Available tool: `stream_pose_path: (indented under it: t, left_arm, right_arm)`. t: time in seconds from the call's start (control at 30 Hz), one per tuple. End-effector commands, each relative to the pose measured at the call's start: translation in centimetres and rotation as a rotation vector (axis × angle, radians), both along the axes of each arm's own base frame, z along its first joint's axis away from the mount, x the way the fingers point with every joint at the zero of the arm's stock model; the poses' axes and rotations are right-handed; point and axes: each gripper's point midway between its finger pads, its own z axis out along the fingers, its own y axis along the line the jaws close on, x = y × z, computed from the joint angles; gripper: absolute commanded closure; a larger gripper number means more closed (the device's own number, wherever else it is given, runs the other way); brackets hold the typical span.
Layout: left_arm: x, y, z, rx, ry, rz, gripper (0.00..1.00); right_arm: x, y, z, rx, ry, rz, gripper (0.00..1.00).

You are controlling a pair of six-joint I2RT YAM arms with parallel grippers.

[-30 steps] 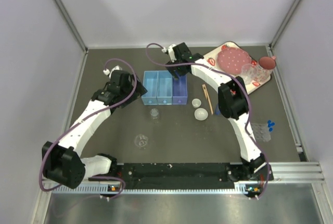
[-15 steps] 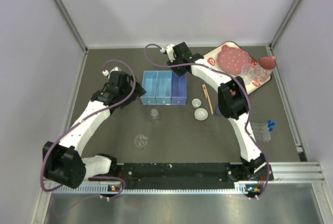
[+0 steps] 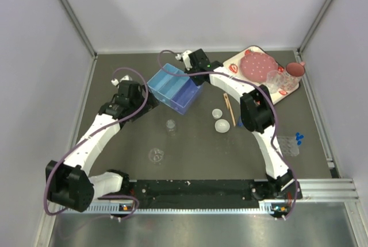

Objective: Organize the chemistry lab equipment

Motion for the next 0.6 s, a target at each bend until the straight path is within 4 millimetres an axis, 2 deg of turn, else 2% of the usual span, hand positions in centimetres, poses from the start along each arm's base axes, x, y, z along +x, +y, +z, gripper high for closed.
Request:
stream_pose_path:
  t: [0.0, 0.03, 0.07, 0.1, 0.17, 0.23, 0.27, 0.33, 0.4, 0.43, 0.47, 0.53, 0.57]
  left_arm:
    - [0.2, 0.1, 1.4, -0.012, -0.073, -0.008, 0.02]
    - [0.1, 0.2, 1.3, -0.011, -0.073, -0.009, 0.02]
    - [0.0, 0.2, 1.3, -0.012, -0.072, -0.01, 0.02]
    - [-0.1, 0.2, 1.1, -0.012, -0.066, -0.01, 0.02]
    - [-0.2, 0.0, 0.9, -0.018, -0.064, -0.015, 0.02]
    - [-0.3, 0.0, 0.9, -0.023, -0.068, -0.016, 0.02]
    - [-0.3, 0.0, 0.8, -0.021, -0.065, -0.017, 0.02]
    - [-0.4, 0.0, 0.8, -0.019, -0.066, -0.019, 0.03]
    - [-0.6, 0.0, 1.0, -0.02, -0.072, -0.027, 0.02]
    - [-0.6, 0.0, 1.0, -0.02, -0.071, -0.032, 0.02]
    - [-0.7, -0.2, 1.2, -0.024, -0.073, -0.039, 0.03]
    - [-0.9, -0.3, 1.4, -0.024, -0.076, -0.058, 0.03]
    - [-1.0, -0.4, 1.5, -0.026, -0.079, -0.066, 0.03]
  right_arm:
    - [-3.8, 1.6, 0.1, -0.022, 0.025, 0.015, 0.87]
    - [-4.2, 1.5, -0.1, -0.034, 0.027, 0.014, 0.88]
    - [-5.0, 1.2, -0.7, -0.051, 0.042, 0.012, 0.94]
    - [-5.5, 1.3, -0.5, -0.051, 0.042, 0.007, 1.0]
    - [-6.8, 0.9, -1.3, -0.06, 0.074, 0.006, 1.0]
    - [-7.5, 0.8, -1.1, -0.05, 0.08, 0.001, 1.0]
    - [-8.2, 0.2, -1.8, -0.065, 0.096, -0.003, 1.0]
    - [-8.7, 0.1, -1.2, -0.061, 0.087, -0.002, 1.0]
    - [-9.6, -0.7, -1.7, -0.071, 0.101, -0.013, 1.0]
    - [-9.7, -0.9, -0.9, -0.059, 0.083, -0.017, 1.0]
    - [-10.2, -1.7, -1.5, -0.081, 0.091, -0.025, 1.0]
    - [-10.7, -2.3, -1.0, -0.085, 0.081, -0.031, 1.0]
    - [-11.1, -2.9, -1.5, -0.104, 0.087, -0.037, 1.0]
